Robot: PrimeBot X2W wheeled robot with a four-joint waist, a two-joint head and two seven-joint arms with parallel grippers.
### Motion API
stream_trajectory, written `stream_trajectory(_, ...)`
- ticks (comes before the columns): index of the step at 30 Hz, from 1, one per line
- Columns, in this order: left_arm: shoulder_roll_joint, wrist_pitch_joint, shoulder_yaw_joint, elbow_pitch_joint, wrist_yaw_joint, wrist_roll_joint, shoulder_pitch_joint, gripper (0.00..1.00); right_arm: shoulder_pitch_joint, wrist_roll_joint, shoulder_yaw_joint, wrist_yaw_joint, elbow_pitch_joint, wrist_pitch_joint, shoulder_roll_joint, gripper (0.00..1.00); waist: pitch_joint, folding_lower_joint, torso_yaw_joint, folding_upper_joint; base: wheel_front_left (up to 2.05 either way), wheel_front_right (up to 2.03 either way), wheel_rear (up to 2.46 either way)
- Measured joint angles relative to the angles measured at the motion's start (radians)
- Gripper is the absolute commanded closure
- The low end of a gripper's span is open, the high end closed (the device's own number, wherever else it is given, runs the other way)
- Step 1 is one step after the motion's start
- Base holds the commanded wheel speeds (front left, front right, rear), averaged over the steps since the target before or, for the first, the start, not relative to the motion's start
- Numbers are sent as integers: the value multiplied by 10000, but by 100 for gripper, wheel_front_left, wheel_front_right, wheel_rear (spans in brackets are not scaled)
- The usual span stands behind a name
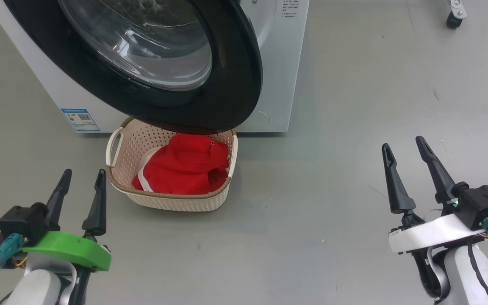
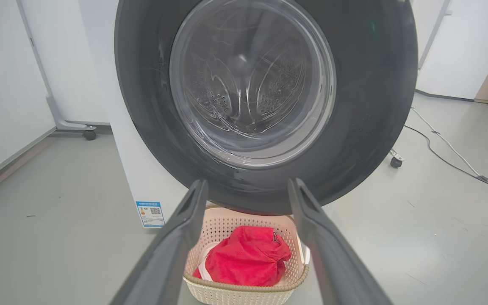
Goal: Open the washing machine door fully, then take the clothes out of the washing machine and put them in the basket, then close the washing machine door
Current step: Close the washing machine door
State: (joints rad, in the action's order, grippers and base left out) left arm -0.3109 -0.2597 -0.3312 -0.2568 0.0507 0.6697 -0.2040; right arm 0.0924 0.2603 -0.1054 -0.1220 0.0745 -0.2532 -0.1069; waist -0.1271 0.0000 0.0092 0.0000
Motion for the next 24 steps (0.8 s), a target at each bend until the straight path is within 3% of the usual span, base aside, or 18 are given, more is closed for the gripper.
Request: stream_trajectory(24,696,29,694,1319,-209,-1360,636,0,-148,0,17,0,-33,0,105,0,-35,0,-77,0,0,0,0)
